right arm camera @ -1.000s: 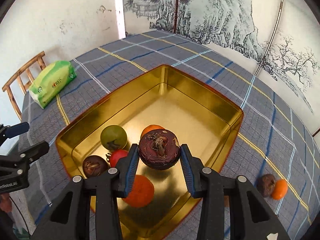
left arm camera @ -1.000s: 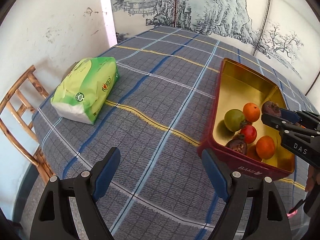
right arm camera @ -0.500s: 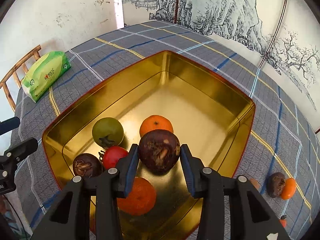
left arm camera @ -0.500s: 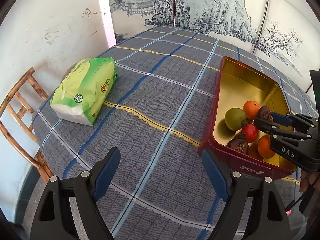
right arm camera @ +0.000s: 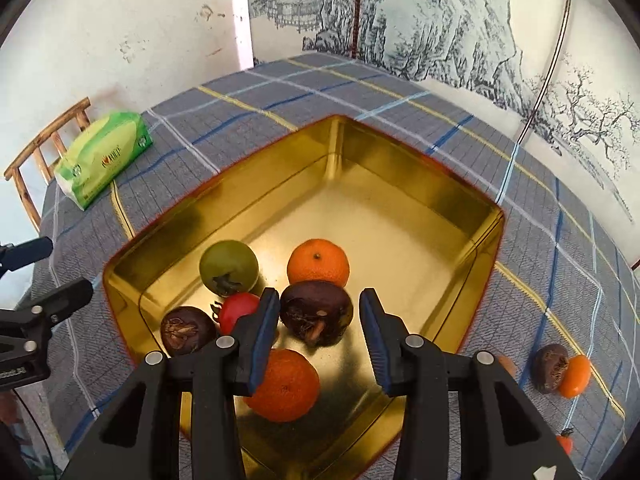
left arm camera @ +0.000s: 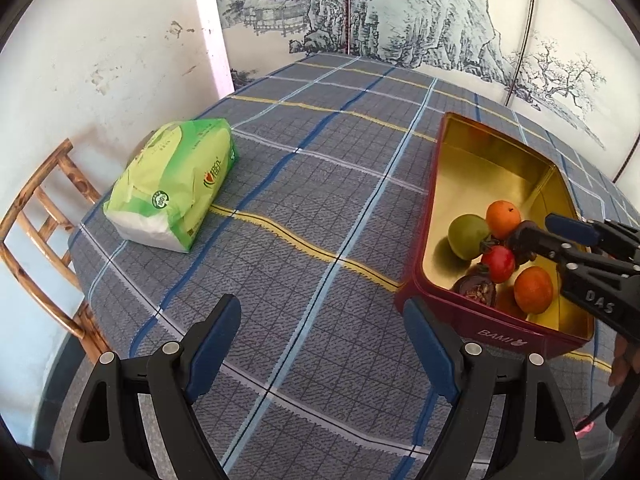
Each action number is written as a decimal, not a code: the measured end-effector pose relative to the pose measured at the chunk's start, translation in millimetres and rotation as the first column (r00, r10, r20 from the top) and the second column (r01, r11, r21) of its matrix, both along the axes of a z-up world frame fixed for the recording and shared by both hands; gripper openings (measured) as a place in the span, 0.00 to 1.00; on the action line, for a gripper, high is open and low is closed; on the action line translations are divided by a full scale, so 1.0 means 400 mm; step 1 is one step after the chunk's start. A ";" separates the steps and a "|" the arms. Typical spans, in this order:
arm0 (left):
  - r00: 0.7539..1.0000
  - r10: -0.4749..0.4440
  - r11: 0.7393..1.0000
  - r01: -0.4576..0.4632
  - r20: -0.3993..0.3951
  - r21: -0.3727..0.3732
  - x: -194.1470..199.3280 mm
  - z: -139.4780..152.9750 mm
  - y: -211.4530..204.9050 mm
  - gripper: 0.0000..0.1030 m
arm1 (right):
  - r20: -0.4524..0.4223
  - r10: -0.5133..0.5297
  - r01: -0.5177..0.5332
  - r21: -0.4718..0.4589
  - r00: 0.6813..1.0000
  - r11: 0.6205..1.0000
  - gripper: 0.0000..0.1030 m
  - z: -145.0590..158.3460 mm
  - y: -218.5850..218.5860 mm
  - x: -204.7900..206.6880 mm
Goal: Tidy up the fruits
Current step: 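Carry the dark brown fruit into the tin with the right tool and release it, then grasp the red tomato on the cloth with the right tool, then grasp the two small brown round fruits together with the left tool, then carry the small brown fruits into the tin with the left tool and open it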
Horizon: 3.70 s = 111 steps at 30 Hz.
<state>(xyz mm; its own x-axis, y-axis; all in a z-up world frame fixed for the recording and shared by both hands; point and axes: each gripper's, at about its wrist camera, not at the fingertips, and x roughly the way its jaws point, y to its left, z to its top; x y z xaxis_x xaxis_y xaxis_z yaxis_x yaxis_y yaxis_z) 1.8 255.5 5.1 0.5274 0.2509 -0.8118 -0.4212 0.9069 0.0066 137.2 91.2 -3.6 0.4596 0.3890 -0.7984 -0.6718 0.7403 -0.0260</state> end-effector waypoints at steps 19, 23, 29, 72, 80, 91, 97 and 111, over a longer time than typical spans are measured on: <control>0.991 -0.133 0.990 0.133 0.009 -0.047 0.013 0.012 -0.076 0.81 | 0.052 -0.263 0.260 0.060 0.963 0.964 0.43 0.058 -0.395 -0.058; 0.988 -0.152 0.988 0.152 0.002 -0.021 0.021 0.022 -0.104 0.81 | 0.024 -0.347 0.346 0.030 0.938 0.938 0.43 0.021 -0.490 -0.039; 0.984 -0.178 0.983 0.178 0.007 0.035 0.040 0.052 -0.157 0.81 | -0.025 -0.412 0.413 0.026 0.911 0.910 0.43 -0.037 -0.569 0.000; 0.831 -0.545 0.831 0.518 -0.112 -0.203 0.411 0.013 -0.660 0.49 | -0.002 -0.602 0.601 0.056 0.799 0.797 0.30 -0.098 -0.872 0.039; 0.861 -0.486 0.857 0.434 -0.152 -0.278 0.479 -0.025 -0.639 0.38 | -0.007 -0.600 0.599 0.062 0.800 0.798 0.31 -0.099 -0.875 0.037; 0.875 -0.449 0.887 0.410 -0.181 -0.214 0.491 -0.046 -0.632 0.38 | -0.015 -0.600 0.599 0.073 0.800 0.797 0.31 -0.097 -0.879 0.033; 0.873 -0.448 0.887 0.407 -0.192 -0.219 0.497 -0.069 -0.632 0.37 | -0.015 -0.601 0.600 0.073 0.799 0.797 0.31 -0.097 -0.879 0.033; 0.876 -0.457 0.882 0.423 -0.156 -0.210 0.473 -0.049 -0.633 0.25 | -0.012 -0.601 0.600 0.069 0.799 0.797 0.31 -0.098 -0.878 0.032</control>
